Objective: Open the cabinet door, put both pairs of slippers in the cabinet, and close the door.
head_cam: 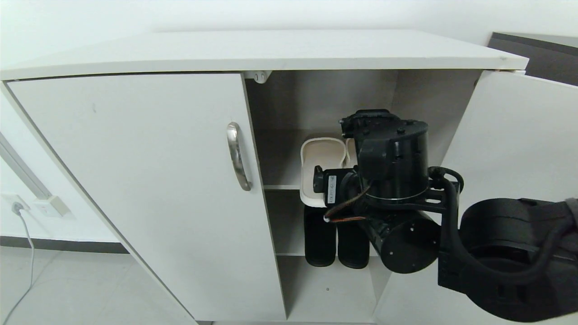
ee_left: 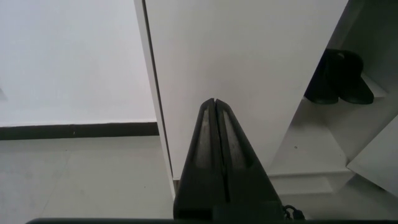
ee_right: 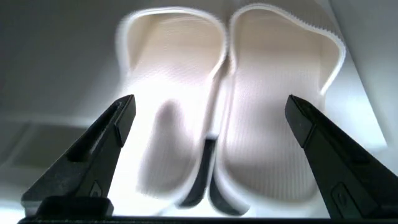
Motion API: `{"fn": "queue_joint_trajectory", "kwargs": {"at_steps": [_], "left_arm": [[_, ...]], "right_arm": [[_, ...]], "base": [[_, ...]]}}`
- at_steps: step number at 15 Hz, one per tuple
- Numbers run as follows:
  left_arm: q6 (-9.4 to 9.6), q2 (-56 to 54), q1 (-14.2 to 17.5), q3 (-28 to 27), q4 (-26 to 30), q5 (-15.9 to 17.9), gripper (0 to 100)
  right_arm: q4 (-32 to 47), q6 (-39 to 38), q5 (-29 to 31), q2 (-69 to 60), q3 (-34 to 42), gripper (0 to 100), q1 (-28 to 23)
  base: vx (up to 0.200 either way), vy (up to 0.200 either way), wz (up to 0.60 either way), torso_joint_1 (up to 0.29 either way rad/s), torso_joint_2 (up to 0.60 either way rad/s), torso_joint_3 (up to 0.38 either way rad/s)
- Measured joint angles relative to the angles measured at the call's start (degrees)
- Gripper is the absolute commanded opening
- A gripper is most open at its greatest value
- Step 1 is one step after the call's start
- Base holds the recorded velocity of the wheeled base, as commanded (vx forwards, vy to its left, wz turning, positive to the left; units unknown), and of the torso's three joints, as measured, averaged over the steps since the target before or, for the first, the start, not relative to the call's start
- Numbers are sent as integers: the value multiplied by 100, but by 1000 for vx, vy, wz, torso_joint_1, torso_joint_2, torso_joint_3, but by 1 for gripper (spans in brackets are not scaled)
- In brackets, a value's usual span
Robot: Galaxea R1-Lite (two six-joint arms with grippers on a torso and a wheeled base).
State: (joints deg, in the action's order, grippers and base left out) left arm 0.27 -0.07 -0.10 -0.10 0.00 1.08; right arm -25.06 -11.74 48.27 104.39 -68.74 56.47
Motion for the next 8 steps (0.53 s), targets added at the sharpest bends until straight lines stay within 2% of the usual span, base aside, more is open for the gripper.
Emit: {"fn": "queue_joint_trajectory", "kwargs": {"at_steps": [8], "left_arm": [[-9,0,0,0,0,-2,0]], "right_arm": [[-13,13,6,-188,133,0,210]], "base": [[0,0,0,0,0,0]]}}
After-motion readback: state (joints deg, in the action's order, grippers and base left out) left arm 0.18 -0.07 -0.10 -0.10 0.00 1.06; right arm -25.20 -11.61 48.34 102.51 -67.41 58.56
